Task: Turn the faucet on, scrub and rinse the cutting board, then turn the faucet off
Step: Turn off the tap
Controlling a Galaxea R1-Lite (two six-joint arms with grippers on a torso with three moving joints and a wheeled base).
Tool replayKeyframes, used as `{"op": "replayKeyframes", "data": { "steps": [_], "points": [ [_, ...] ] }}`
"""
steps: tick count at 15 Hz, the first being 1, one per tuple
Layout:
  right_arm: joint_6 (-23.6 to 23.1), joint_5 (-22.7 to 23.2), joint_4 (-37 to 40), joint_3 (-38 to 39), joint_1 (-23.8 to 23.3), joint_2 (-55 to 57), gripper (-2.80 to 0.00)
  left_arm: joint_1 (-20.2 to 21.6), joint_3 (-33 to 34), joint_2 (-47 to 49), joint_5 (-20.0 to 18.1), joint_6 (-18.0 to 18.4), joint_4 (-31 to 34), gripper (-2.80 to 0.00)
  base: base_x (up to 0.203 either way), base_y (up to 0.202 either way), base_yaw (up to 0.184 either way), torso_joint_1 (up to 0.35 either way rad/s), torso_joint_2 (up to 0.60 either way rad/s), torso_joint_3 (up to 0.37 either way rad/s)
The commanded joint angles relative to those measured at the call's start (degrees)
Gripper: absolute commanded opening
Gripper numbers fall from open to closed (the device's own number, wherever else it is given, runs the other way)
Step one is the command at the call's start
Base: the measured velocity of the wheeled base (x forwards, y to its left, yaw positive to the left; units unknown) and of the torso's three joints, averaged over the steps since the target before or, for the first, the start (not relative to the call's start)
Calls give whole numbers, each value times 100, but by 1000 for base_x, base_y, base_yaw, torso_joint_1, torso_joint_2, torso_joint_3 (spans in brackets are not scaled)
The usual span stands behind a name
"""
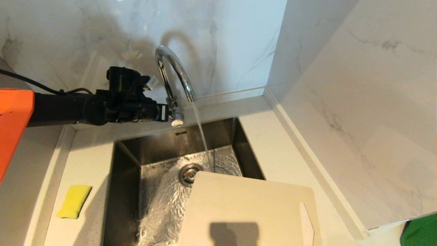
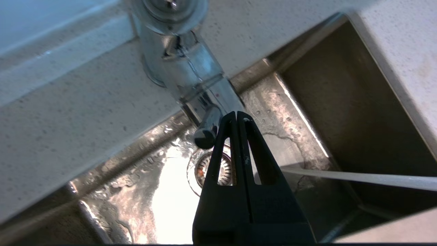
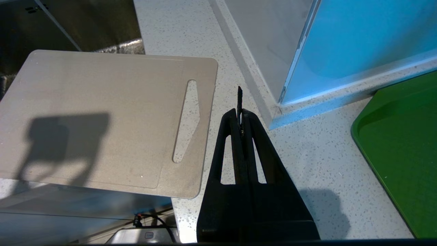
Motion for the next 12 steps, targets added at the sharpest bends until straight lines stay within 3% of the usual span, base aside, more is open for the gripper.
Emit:
{"op": "replayKeyframes", "data": {
  "steps": [1,3,12],
  "points": [
    [1,0,-4,2,1,-1,-280,25,-96,67,29,56,13,-280,0,0,0,0,0,0],
    [1,0,-4,9,1,-1,-280,36,-168,127,191,207,13,-280,0,0,0,0,0,0],
    [1,0,-4,9,1,-1,-280,36,-407,154,175,209,33,-280,0,0,0,0,0,0]
  ]
}}
